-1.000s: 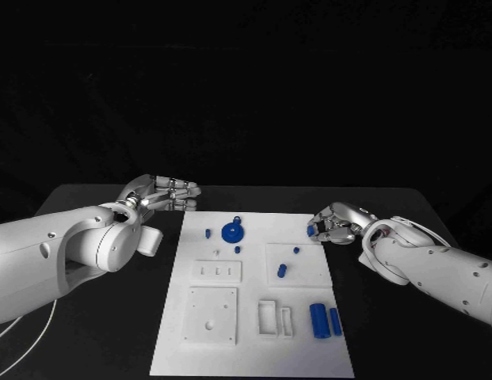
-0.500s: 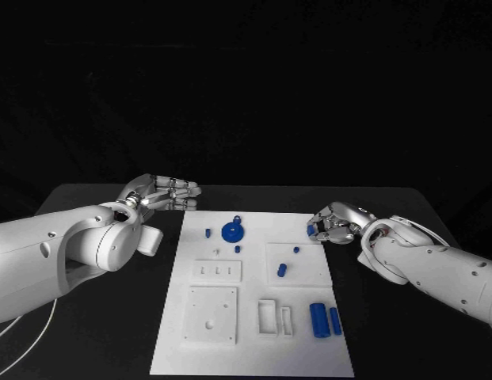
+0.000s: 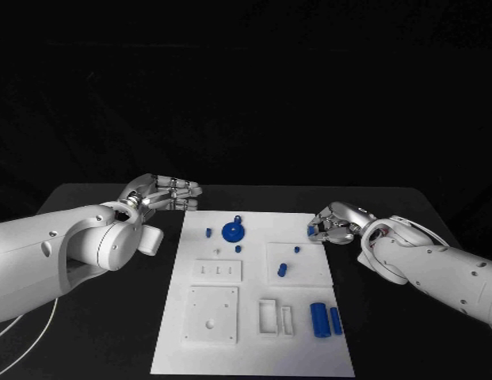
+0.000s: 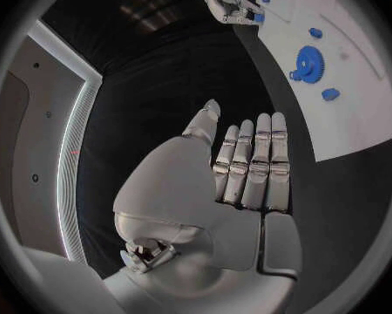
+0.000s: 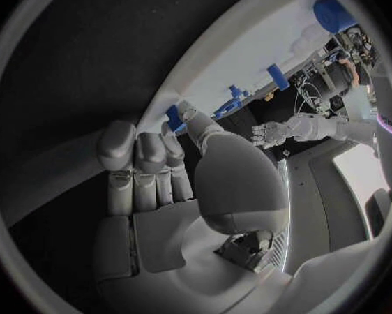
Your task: Assemble the parts on the task board
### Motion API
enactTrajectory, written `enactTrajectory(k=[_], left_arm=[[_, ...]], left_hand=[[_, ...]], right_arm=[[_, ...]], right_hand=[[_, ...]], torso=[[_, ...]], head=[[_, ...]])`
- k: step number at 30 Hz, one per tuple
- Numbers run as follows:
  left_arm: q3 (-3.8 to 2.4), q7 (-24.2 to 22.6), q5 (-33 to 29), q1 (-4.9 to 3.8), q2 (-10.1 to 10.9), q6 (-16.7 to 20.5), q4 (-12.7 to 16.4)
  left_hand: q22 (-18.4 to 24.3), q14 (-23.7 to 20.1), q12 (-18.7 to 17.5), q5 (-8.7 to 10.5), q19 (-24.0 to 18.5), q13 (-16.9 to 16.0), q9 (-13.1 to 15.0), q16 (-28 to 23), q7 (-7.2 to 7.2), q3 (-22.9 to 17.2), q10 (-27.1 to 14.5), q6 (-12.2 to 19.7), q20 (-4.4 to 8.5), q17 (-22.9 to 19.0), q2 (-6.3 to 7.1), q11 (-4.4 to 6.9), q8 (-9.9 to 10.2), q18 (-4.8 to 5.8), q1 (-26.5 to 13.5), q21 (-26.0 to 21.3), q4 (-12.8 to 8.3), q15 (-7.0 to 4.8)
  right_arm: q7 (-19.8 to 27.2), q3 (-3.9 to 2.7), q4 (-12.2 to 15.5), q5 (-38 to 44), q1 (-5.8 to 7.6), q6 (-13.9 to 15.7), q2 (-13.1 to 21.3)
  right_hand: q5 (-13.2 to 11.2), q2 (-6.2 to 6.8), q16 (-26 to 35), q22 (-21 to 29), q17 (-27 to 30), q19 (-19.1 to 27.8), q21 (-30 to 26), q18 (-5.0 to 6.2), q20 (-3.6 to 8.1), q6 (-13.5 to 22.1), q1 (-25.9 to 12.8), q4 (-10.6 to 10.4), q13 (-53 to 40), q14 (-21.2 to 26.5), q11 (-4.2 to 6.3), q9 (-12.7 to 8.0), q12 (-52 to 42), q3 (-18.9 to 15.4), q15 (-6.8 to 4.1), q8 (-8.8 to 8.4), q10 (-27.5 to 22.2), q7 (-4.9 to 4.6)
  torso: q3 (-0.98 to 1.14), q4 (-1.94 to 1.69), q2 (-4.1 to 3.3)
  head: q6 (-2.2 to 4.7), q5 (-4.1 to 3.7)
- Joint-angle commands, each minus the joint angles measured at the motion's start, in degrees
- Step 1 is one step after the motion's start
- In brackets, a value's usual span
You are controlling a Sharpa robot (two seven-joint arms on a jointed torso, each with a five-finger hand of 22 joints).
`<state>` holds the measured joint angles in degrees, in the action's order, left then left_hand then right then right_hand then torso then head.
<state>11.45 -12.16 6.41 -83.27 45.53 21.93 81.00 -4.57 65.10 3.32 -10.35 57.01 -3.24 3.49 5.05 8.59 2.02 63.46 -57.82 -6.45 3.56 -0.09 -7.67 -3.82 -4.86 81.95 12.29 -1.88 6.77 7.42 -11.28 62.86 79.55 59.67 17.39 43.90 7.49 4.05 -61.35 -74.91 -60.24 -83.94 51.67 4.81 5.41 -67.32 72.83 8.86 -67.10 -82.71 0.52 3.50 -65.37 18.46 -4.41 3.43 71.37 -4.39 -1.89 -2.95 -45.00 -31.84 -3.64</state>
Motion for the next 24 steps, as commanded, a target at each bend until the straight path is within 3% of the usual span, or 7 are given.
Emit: enactTrajectory(k=[1, 10, 13, 16, 20, 24], left_arm=[[-0.04, -0.1, 0.3, -0.02, -0.1, -0.9, 0.1], [-0.04, 0.1, 0.6, -0.02, 0.0, -1.2, 0.2], [-0.04, 0.4, 1.0, -0.03, -0.1, -1.5, 0.2], [-0.04, 1.1, 1.8, -0.03, -0.1, -1.9, 0.3], [-0.06, 3.7, 3.8, -0.08, -0.1, -3.5, 0.6], [-0.08, 7.6, 6.3, -0.29, -0.5, -5.8, 0.6]], left_hand=[[0.0, 0.1, 0.1, 0.23, 0.0, -0.1, 0.1, -0.1, 0.02, 0.2, -0.3, 0.2, 0.25, 0.1, -0.34, -0.11, 0.1, 0.79, 0.1, 0.2, -0.1, 0.27], [0.0, 0.4, 0.2, 0.34, 0.1, -0.1, 0.1, 0.0, 0.00, 0.2, 0.2, 0.2, 0.36, 0.1, -0.53, 0.04, 0.0, 0.80, 0.3, 0.3, -0.1, 0.14], [-0.1, 1.8, 0.1, 0.35, 0.5, -0.1, 0.1, 0.8, -0.18, 0.1, 1.4, -0.2, 0.79, 0.1, -0.76, 0.51, 0.0, 1.01, 0.2, 0.6, 0.1, -0.45], [-0.6, 4.4, 0.2, 0.36, 1.9, -0.1, 0.1, 2.2, -0.64, 0.1, 3.6, -1.3, 1.80, 0.4, -0.97, 1.35, -0.1, 1.28, -0.2, 1.6, 0.6, -1.58], [-2.2, 10.2, 0.2, 0.39, 5.6, -0.1, 0.2, 5.9, -1.88, 0.3, 9.8, -3.7, 4.34, 1.7, -1.32, 3.71, -0.1, 1.83, -1.1, 4.9, 1.7, -4.26], [-4.6, 15.3, 0.3, 0.44, 8.9, -0.3, 0.3, 11.3, -3.33, 1.1, 16.4, -6.7, 7.11, 4.7, -1.37, 6.06, -0.2, 2.79, -2.4, 9.1, 3.1, -6.88]], right_arm=[[0.6, -0.01, 0.1, 0.0, -0.05, -0.6, -0.2], [-0.2, -0.01, 0.4, 0.0, -0.07, 1.1, -0.3], [-0.8, -0.01, 0.8, -0.4, -0.07, 1.7, -0.2], [-1.6, -0.11, 1.6, -0.6, -0.06, 2.1, -0.1], [-3.2, -0.78, 3.5, -0.6, 0.01, 2.3, 0.2], [-5.3, -1.29, 5.4, 0.2, 0.57, 1.9, 0.3]], right_hand=[[-0.6, -0.78, -0.2, -6.5, 0.0, -2.7, 0.3, -0.43, 0.39, -0.9, 0.1, -0.1, -0.1, -0.1, 0.36, 0.1, -0.3, 0.4, -0.31, 0.14, 0.1, 0.26], [-1.9, -1.53, -0.3, -6.5, -0.3, -2.7, 0.4, -0.71, 0.80, -3.4, 0.2, 0.2, -0.2, -0.1, 0.78, 0.2, -0.3, 1.1, -0.68, 0.19, 0.2, 0.98], [-1.7, -1.54, -0.4, -6.5, -0.4, -2.7, 0.3, -0.72, 0.84, -3.6, 0.1, 0.2, -0.3, -0.1, 0.84, 0.3, -0.4, 1.2, -0.71, 0.20, 0.3, 1.04], [-1.7, -1.50, -0.4, -6.5, -0.5, -2.7, 0.4, -0.73, 0.87, -3.7, 0.1, 0.3, -0.3, -0.1, 0.89, 0.3, -0.4, 1.3, -0.73, 0.18, 0.4, 1.05], [-1.0, -1.28, -0.5, -6.5, -0.6, -2.7, 0.4, -0.73, 0.89, -3.8, 0.0, 0.4, -0.4, -0.2, 0.93, 0.3, -0.4, 1.4, -0.74, 0.17, 0.4, 1.07], [-1.2, -1.19, -0.5, -6.5, -0.6, -2.7, 0.4, -0.73, 0.89, -3.7, -0.2, 0.3, -0.4, -0.1, 0.93, 0.2, -0.3, 1.6, -0.74, 0.15, 0.4, 1.07]], torso=[[0.04, -0.04, -0.02], [0.04, 0.06, -0.01], [0.04, 0.13, 0.04], [0.01, 0.18, 0.13], [-0.05, 0.26, 0.31], [-0.13, 0.59, 0.81]], head=[[-0.01, 0.00], [0.03, 0.05], [0.19, 0.05], [0.28, 0.09], [0.43, 0.15], [0.44, 0.56]])
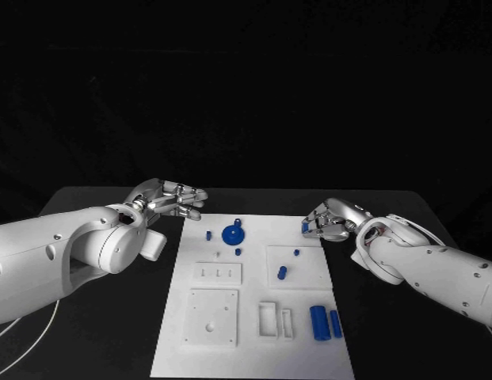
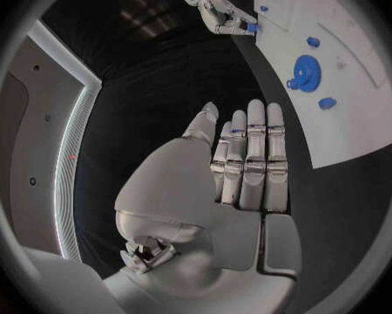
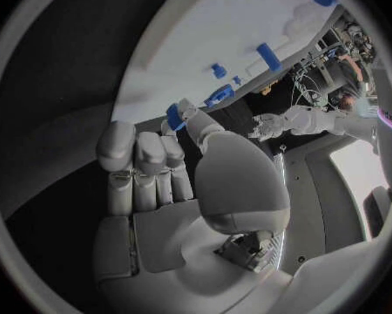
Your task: Assemble the parts on the task board
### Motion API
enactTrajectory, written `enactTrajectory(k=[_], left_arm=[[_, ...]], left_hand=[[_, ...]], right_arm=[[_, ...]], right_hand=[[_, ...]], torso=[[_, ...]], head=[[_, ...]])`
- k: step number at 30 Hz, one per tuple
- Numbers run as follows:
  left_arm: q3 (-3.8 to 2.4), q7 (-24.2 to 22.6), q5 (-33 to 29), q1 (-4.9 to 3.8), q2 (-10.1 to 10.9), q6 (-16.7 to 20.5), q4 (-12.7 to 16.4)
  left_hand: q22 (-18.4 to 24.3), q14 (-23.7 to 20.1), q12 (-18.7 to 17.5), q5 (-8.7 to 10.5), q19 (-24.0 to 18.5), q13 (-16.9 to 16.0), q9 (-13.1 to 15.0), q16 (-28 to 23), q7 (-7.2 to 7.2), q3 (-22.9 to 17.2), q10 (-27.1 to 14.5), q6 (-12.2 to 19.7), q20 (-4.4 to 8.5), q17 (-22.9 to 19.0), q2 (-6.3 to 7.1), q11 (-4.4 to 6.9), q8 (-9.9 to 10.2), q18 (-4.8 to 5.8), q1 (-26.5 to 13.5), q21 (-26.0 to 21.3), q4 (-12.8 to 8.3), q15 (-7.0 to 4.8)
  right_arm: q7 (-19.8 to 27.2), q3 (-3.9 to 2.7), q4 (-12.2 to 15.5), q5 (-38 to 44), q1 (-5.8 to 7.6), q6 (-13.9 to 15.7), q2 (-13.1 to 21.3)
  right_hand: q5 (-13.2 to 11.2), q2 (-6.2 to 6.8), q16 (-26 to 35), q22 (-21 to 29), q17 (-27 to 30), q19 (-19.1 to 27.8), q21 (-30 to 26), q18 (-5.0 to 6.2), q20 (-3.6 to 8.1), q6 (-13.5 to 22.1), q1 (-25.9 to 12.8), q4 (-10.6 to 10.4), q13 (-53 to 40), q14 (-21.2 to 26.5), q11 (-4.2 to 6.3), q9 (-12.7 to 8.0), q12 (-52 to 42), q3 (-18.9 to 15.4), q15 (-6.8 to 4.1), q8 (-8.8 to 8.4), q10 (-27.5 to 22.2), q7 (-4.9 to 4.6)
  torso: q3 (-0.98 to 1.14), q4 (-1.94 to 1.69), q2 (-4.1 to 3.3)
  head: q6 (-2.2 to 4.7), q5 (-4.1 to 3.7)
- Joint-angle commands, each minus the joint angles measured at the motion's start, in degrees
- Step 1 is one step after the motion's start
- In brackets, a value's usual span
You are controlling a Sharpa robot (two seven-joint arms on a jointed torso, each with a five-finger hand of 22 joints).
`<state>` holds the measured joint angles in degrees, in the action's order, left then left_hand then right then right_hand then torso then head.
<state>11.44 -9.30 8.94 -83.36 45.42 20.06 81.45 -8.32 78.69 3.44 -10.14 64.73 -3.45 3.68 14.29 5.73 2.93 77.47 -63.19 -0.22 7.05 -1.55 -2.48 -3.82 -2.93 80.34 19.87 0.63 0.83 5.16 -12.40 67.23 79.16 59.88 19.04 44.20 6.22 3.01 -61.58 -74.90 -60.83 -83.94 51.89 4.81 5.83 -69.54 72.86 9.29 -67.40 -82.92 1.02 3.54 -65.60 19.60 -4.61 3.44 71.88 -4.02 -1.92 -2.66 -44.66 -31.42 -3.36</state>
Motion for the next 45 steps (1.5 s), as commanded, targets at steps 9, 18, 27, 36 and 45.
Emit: enactTrajectory(k=[9, 18, 27, 36, 45], left_arm=[[-0.08, 16.3, 10.0, -1.79, -3.9, -8.8, -0.9], [-0.06, 24.3, 11.4, -2.48, -8.6, -8.8, -2.9], [-0.03, 28.8, 12.8, -2.56, -11.5, -8.4, -4.6], [0.01, 30.9, 15.2, -2.56, -12.8, -8.4, -5.0], [0.01, 32.4, 17.9, -2.55, -13.4, -8.2, -5.3]], left_hand=[[-11.2, 0.5, 6.7, 0.31, 0.1, -2.2, 0.1, 22.7, -1.30, 2.2, 9.1, -1.0, 5.01, 14.2, -0.34, 3.57, 0.1, 2.43, -2.9, 15.9, 3.2, -4.49], [-20.2, -0.6, 16.3, 1.08, -3.4, -6.1, 0.0, 35.2, -1.55, 3.0, 9.1, -0.9, 6.29, 18.2, 0.66, 4.62, 0.1, 1.65, -6.4, 27.0, 5.7, -5.87], [-23.6, -1.1, 20.5, 0.94, -4.5, -8.7, 2.1, 40.8, -3.12, 1.6, 9.1, -5.7, 6.98, 18.4, 2.24, 5.41, -0.2, 1.52, -9.7, 30.9, 8.2, -6.56], [-26.5, -2.3, 21.4, 0.77, -5.6, -14.7, 31.9, 45.3, -4.71, -3.0, 8.4, -4.1, 7.36, 17.0, 6.85, 5.94, -1.7, 1.64, -13.8, 32.6, 14.3, -6.97], [-27.2, -2.9, 21.5, 1.01, -5.9, -16.1, 39.6, 46.0, -4.79, -3.5, 7.5, -3.8, 7.24, 16.0, 7.94, 5.81, -0.2, 1.64, -15.3, 32.4, 15.6, -6.82]], right_arm=[[-9.8, -0.45, 5.3, 3.5, 1.80, -0.8, -1.6], [-16.0, -0.45, 8.7, 5.9, 2.23, -0.8, -4.6], [-18.5, -0.23, 10.7, 6.8, 2.30, -0.8, -6.9], [-19.2, 0.01, 11.9, 7.0, 2.32, -1.3, -8.5], [-19.3, 0.25, 13.1, 7.0, 2.32, -1.9, -8.9]], right_hand=[[0.2, 1.15, -0.1, -6.5, -0.2, -2.7, 0.0, -0.69, 0.47, -1.3, -0.4, -1.4, -0.2, 0.0, 0.43, 0.2, 0.0, 2.2, -0.53, 0.15, -0.1, 0.70], [2.3, 1.92, 0.0, -6.4, -0.2, -2.8, -0.2, -0.74, 0.48, -1.1, -0.8, -2.1, -0.1, 0.0, 0.46, 0.2, 0.2, 3.2, -0.53, 0.15, -0.2, 0.66], [3.4, 2.41, 0.2, -6.4, -0.1, -2.8, -0.4, -0.74, 0.49, -1.1, -1.0, -2.4, 0.1, 0.0, 0.50, 0.2, 0.3, 3.5, -0.55, 0.15, -0.3, 0.65], [3.7, 2.48, 0.2, -6.4, -0.1, -2.8, -0.4, -0.74, 0.50, -1.0, -1.1, -2.5, 0.0, 0.0, 0.53, 0.2, 0.3, 3.5, -0.56, 0.14, -0.3, 0.66], [3.9, 2.50, 0.2, -6.4, -0.2, -2.8, -0.4, -0.75, 0.51, -1.0, -1.1, -2.7, 0.0, 0.0, 0.56, 0.2, 0.3, 3.4, -0.56, 0.15, -0.3, 0.69]], torso=[[-0.32, 0.66, 1.77], [-0.44, 1.03, 2.81], [-0.47, 1.20, 3.46], [-0.41, 1.23, 3.34], [-0.41, 1.20, 3.29]], head=[[-0.13, 1.29], [-0.43, 2.60], [-0.95, 3.00], [-1.04, 2.77], [-1.12, 2.68]])
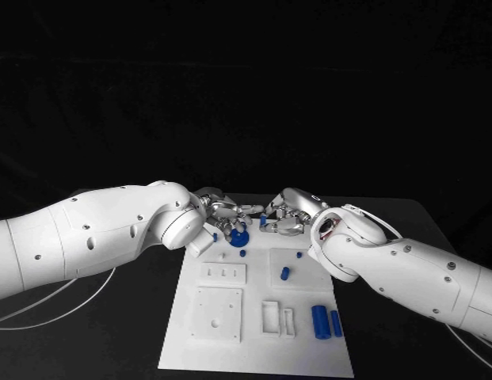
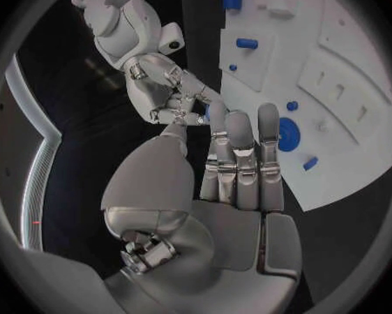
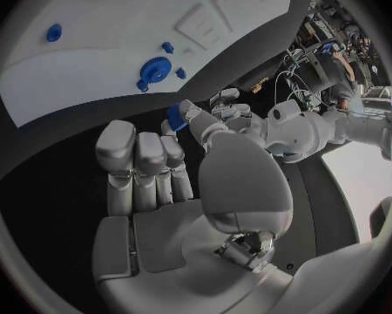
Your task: Assemble the parts on the task board
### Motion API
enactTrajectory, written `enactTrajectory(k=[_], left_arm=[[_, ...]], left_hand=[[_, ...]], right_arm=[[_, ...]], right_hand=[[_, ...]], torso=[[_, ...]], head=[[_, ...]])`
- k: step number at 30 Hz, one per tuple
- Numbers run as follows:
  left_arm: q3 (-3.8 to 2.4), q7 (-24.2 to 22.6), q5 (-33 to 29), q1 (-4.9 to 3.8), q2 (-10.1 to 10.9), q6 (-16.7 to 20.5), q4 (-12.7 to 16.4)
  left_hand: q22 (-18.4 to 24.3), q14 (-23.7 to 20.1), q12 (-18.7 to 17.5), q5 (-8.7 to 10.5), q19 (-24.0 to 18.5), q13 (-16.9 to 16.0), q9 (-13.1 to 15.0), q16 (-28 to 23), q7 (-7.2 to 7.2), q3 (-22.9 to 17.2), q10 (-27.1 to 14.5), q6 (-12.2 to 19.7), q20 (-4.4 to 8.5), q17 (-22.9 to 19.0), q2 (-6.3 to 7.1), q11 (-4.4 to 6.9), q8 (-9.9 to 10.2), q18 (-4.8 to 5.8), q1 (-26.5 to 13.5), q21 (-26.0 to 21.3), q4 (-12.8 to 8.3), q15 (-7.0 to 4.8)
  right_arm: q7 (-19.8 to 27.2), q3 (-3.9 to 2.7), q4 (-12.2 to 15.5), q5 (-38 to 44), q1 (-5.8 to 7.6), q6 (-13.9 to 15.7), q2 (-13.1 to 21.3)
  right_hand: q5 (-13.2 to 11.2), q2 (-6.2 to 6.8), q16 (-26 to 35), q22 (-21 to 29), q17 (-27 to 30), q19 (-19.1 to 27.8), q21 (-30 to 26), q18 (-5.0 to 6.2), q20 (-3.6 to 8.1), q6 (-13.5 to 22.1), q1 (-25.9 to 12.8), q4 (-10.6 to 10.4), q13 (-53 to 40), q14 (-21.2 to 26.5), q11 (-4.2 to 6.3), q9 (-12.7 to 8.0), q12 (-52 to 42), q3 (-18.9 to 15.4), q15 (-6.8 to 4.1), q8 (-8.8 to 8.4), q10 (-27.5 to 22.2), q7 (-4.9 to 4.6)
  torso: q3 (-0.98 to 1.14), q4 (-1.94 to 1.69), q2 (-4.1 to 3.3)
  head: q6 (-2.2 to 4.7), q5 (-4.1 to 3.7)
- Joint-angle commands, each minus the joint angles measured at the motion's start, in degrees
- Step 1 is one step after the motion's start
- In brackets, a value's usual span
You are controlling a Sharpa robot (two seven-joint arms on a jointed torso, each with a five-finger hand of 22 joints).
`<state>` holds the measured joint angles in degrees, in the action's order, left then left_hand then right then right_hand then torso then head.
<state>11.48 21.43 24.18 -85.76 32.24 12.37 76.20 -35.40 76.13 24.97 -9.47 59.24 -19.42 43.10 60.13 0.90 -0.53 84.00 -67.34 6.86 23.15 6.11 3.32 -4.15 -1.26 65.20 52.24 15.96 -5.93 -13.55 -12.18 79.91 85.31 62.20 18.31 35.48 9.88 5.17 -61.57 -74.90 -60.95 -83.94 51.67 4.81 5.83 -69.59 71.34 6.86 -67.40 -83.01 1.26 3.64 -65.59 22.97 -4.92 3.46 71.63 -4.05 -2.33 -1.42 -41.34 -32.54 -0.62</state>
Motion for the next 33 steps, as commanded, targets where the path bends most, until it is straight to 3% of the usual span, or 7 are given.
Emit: enactTrajectory(k=[1, 24, 33], left_arm=[[-0.03, 1.8, 3.0, -0.15, -0.3, -0.6, 0.0], [0.01, 4.9, 9.3, -0.14, -1.2, -4.3, 0.2], [0.01, 5.2, 9.1, -0.14, -1.4, -4.2, 0.2]], left_hand=[[-0.1, -0.3, 0.0, 0.35, -0.4, -0.1, 0.2, 0.2, 0.04, -0.1, 1.0, 0.3, 0.16, -0.1, 0.28, 0.01, 0.2, -0.03, -0.2, 0.0, 0.3, -0.06], [-0.8, -0.9, -0.1, 0.26, -0.9, -0.2, -2.4, 0.6, 0.61, 0.8, -0.2, 1.5, -0.20, -0.8, -0.74, -0.41, 0.3, -0.15, 1.1, -0.3, -1.8, 0.29], [-1.1, -1.0, 0.0, 0.02, -0.9, -0.2, -2.9, 0.8, 0.58, 1.6, -0.2, 1.4, -0.20, -1.0, -2.74, -0.39, 0.2, -0.12, 1.1, -0.5, -3.0, 0.29]], right_arm=[[-0.5, 0.06, 0.5, 0.9, 0.01, -1.2, -0.2], [-0.6, 0.17, 2.3, 0.9, 0.01, -1.5, -0.8], [-0.6, 0.32, 2.5, 1.0, 0.01, -2.3, -1.0]], right_hand=[[0.2, 0.35, 0.2, -6.4, 0.0, -2.8, -0.1, -0.74, 0.51, -1.0, 0.4, -0.3, 0.0, 0.1, 0.32, 0.1, 0.3, 0.0, -0.25, 0.13, 0.0, 0.72], [0.5, 0.35, 0.2, -6.4, 0.0, -2.9, -0.2, -0.72, 0.53, -0.9, 0.5, -0.5, 0.0, 0.0, 0.35, 0.1, 0.3, -0.2, -0.26, 0.13, 0.0, 0.71], [0.6, 0.35, 0.3, -6.4, 0.0, -2.9, -0.3, -0.71, 0.52, -0.9, 0.5, -0.5, 0.0, 0.0, 0.35, 0.1, 0.2, -0.3, -0.25, 0.13, 0.0, 0.71]], torso=[[0.01, -0.04, -0.04], [-0.05, -0.05, -0.07], [0.00, -0.06, -0.06]], head=[[0.00, -0.08], [-0.17, -0.07], [-0.11, -0.05]])
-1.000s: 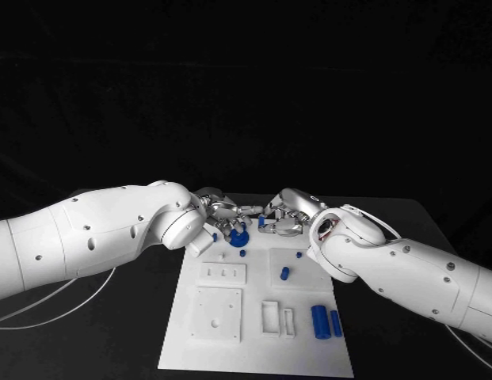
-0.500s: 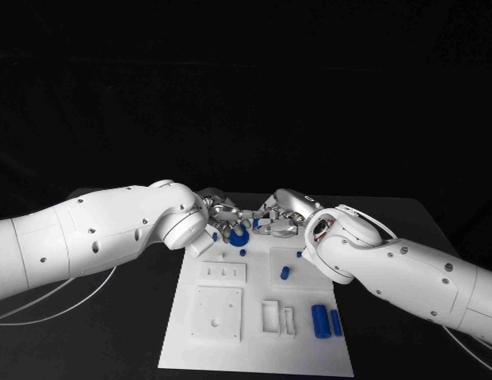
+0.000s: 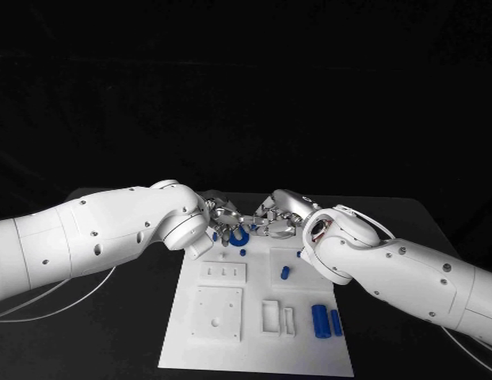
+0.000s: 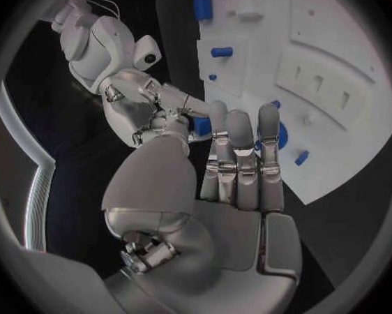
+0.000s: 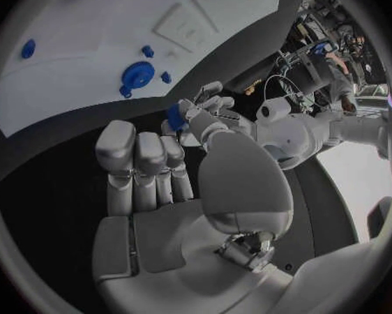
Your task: Assemble the parts on the task board
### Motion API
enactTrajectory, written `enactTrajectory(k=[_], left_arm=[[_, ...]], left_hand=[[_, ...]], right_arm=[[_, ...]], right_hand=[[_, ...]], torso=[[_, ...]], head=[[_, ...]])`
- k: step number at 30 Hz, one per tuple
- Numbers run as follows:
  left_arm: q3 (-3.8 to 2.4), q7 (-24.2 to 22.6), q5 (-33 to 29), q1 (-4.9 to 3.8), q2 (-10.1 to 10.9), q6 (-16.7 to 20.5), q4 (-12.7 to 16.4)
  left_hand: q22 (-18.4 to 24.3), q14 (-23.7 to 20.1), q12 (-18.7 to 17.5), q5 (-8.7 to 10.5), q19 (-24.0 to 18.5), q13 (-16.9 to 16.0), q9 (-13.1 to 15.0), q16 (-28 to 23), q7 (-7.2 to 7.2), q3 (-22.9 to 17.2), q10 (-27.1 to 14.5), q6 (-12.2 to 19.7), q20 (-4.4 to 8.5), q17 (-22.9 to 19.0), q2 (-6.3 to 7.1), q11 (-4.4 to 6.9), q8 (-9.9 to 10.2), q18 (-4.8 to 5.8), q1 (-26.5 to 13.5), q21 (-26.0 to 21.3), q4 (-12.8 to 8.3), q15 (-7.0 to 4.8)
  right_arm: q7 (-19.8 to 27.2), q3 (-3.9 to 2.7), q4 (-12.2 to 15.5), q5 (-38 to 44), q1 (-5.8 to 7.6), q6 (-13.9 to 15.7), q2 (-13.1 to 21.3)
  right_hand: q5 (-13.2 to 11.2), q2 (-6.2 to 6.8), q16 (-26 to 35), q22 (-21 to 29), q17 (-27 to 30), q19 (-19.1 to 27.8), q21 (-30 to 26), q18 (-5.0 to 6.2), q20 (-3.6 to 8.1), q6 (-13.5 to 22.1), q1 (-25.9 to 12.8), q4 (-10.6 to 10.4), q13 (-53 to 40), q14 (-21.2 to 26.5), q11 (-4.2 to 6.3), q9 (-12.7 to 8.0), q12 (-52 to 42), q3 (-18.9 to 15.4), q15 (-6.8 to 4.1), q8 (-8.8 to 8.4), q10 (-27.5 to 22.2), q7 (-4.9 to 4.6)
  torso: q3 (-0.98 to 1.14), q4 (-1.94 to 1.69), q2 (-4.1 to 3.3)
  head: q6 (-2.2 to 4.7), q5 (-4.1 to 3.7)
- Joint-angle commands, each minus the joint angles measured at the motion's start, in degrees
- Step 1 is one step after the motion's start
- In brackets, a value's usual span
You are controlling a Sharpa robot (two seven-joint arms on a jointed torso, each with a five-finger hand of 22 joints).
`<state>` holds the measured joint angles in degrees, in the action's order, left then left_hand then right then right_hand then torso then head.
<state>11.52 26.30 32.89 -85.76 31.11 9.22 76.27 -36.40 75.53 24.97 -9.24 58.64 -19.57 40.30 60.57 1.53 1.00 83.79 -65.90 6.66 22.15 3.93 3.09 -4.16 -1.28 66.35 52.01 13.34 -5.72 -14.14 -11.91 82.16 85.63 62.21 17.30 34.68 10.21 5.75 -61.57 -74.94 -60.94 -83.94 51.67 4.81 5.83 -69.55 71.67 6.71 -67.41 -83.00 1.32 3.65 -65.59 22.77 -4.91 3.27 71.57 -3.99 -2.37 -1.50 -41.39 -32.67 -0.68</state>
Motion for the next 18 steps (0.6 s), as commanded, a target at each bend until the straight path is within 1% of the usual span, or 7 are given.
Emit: enactTrajectory(k=[1, 2, 4, 6, 11, 14, 18], left_arm=[[-0.03, 0.4, 0.2, -0.14, -0.2, -1.0, 0.2], [-0.03, 0.4, 0.1, -0.14, -0.2, -0.9, 0.1], [-0.04, 0.4, -0.2, -0.14, -0.3, -0.7, 0.1], [-0.04, 0.4, -0.3, -0.14, -0.3, -0.6, 0.1], [-0.04, 0.3, -0.9, -0.14, -0.3, -0.4, 0.1], [-0.04, 0.3, -1.0, -0.14, -0.3, -0.4, 0.1], [-0.04, 0.3, -1.0, -0.14, -0.4, -0.5, 0.1]], left_hand=[[-0.1, -0.4, 0.0, -0.25, -0.3, 0.0, -0.1, 0.4, -0.05, 0.0, 0.0, 0.0, 0.00, -0.1, -0.74, -0.17, 0.2, -0.10, 0.0, -0.3, -0.4, 0.08], [-0.2, -0.4, 0.0, -0.28, -0.3, 0.0, -0.2, 0.4, -0.06, 0.5, -0.1, -0.1, 0.00, -0.1, -1.16, -0.16, 0.2, -0.11, 0.0, -0.3, -0.9, 0.08], [-0.3, -0.5, -0.1, -0.29, -0.3, 0.0, -0.2, 0.4, -0.07, 1.4, -0.1, -0.2, 0.00, -0.2, -2.95, -0.17, 0.3, -0.08, 0.3, -0.4, -1.9, 0.07], [-0.4, -0.5, -0.1, -0.24, -0.4, 0.0, -0.3, 0.4, -0.11, 1.9, -0.1, -0.2, 0.00, -0.2, -3.70, -0.15, 0.3, -0.07, 0.6, -0.4, -2.4, 0.06], [-0.6, -0.6, -0.2, -0.41, -0.4, 0.1, -0.5, 0.5, -0.27, 3.1, -0.1, -0.3, 0.04, -0.2, -6.42, -0.08, 0.3, -0.02, 2.3, -0.6, -3.9, 0.02], [-0.7, -0.6, -0.2, -0.78, -0.4, 0.1, -0.5, 0.5, -0.33, 3.1, -0.1, -0.3, 0.05, -0.2, -7.51, -0.07, 0.2, 0.01, 3.5, -0.6, -4.5, 0.02], [-0.8, -0.7, -0.3, -1.06, -0.5, 0.1, -0.6, 0.5, -0.36, 3.0, -0.2, -0.1, 0.06, -0.3, -8.25, -0.03, 0.3, 0.04, 4.7, -0.7, -5.3, 0.02]], right_arm=[[-0.1, 0.09, 0.3, 0.7, 0.00, -1.5, -0.3], [-0.1, 0.14, 0.3, 0.7, 0.00, -1.6, -0.3], [-0.2, 0.26, 0.3, 0.7, 0.00, -1.9, -0.3], [-0.2, 0.33, 0.3, 0.7, 0.00, -2.0, -0.3], [-0.3, 0.50, 0.4, 0.8, 0.00, -2.3, -0.3], [-0.3, 0.58, 0.5, 0.8, 0.00, -2.5, -0.4], [-0.3, 0.65, 0.6, 0.8, 0.00, -2.4, -0.5]], right_hand=[[0.3, -0.23, 0.3, -6.4, 0.0, -2.9, -0.3, -0.71, 0.52, -0.9, 0.2, -0.4, 0.0, 0.0, 0.29, 0.1, 0.2, -0.1, -0.27, 0.31, 0.0, 0.64], [0.3, -0.23, 0.3, -6.4, 0.0, -2.9, -0.3, -0.71, 0.52, -0.9, 0.2, -0.4, 0.0, 0.0, 0.29, 0.1, 0.2, -0.1, -0.27, 0.31, 0.0, 0.64], [0.3, -0.23, 0.3, -6.4, 0.0, -2.9, -0.3, -0.71, 0.52, -0.9, 0.2, -0.4, 0.0, 0.0, 0.29, 0.1, 0.2, -0.1, -0.27, 0.31, 0.0, 0.64], [0.3, -0.23, 0.3, -6.4, 0.0, -2.9, -0.3, -0.71, 0.52, -0.9, 0.2, -0.4, 0.0, 0.0, 0.29, 0.1, 0.2, -0.1, -0.27, 0.31, 0.0, 0.64], [0.2, -0.28, 0.3, -6.4, -0.1, -2.9, -0.3, -0.72, 0.51, -1.0, 0.1, -0.4, 0.1, 0.0, 0.29, 0.1, 0.3, -0.2, -0.27, 0.32, 0.0, 0.65], [0.2, -0.28, 0.3, -6.4, -0.1, -2.9, -0.3, -0.72, 0.51, -1.0, 0.1, -0.4, 0.1, 0.0, 0.29, 0.1, 0.3, -0.2, -0.27, 0.32, 0.0, 0.65], [0.2, -0.28, 0.3, -6.4, -0.1, -2.9, -0.3, -0.72, 0.51, -1.0, 0.1, -0.4, 0.1, 0.0, 0.29, 0.1, 0.3, -0.2, -0.27, 0.32, 0.0, 0.65]], torso=[[0.03, 0.02, 0.00], [0.03, 0.02, -0.01], [0.03, 0.01, -0.02], [0.04, 0.03, -0.03], [0.09, 0.04, -0.06], [0.09, 0.01, -0.04], [0.09, -0.02, -0.06]], head=[[0.00, 0.01], [-0.01, 0.01], [-0.02, 0.02], [-0.01, 0.02], [-0.04, 0.03], [-0.10, 0.05], [-0.16, 0.07]])
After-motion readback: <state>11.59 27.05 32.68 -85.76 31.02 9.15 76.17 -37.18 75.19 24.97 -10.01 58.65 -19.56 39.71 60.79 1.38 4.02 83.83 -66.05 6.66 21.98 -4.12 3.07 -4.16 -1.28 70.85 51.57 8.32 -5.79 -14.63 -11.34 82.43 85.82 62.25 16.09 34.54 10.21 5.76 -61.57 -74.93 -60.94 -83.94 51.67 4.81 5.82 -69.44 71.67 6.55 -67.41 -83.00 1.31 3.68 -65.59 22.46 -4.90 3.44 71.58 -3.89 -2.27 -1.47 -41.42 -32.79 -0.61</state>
